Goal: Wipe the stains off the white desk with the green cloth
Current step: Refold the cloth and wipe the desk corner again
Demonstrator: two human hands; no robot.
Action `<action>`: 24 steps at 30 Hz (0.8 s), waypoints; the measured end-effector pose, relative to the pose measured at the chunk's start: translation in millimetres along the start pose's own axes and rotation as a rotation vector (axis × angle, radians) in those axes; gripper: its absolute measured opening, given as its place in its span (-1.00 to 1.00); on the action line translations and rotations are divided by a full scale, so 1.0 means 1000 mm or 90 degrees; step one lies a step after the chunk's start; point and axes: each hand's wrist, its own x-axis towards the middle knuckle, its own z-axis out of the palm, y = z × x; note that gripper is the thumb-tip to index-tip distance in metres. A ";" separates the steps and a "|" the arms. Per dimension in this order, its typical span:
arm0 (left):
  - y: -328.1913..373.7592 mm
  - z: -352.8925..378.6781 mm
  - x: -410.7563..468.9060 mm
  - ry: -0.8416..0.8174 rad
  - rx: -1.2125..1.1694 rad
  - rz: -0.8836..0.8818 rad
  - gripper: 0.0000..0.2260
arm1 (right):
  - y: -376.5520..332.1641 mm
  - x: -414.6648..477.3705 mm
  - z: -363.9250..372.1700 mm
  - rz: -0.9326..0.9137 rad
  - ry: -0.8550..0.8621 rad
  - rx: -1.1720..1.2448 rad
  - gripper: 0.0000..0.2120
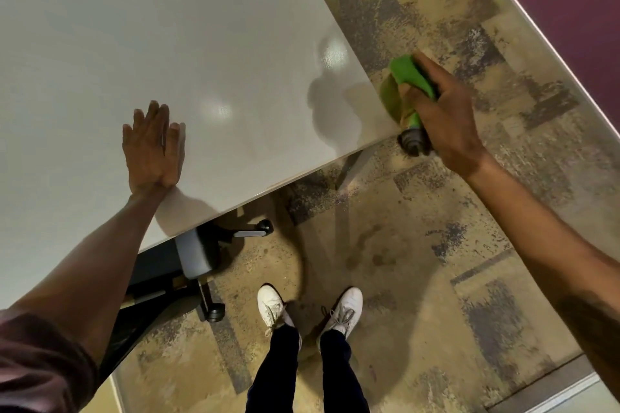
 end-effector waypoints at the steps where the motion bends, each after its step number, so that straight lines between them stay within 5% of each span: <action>1: 0.000 0.000 0.000 -0.002 -0.003 -0.004 -0.50 | -0.004 0.003 0.007 0.075 -0.030 0.130 -0.57; 4: -0.002 0.002 0.000 -0.011 -0.003 -0.019 -0.48 | 0.001 0.011 0.029 0.239 -0.029 0.289 -0.68; 9: -0.007 0.004 0.000 -0.012 -0.022 -0.045 -0.50 | 0.016 0.011 0.070 0.148 0.102 -0.087 -0.59; 13: -0.005 0.003 0.001 -0.016 -0.040 -0.053 -0.50 | 0.028 0.009 0.102 0.095 0.223 -0.187 -0.55; 19: -0.004 0.003 0.002 -0.021 -0.041 -0.058 -0.49 | 0.028 0.024 0.126 0.206 0.398 -0.185 -0.59; 24: -0.004 0.003 0.003 -0.018 -0.055 -0.062 -0.47 | 0.020 0.036 0.099 0.285 0.401 -0.056 -0.73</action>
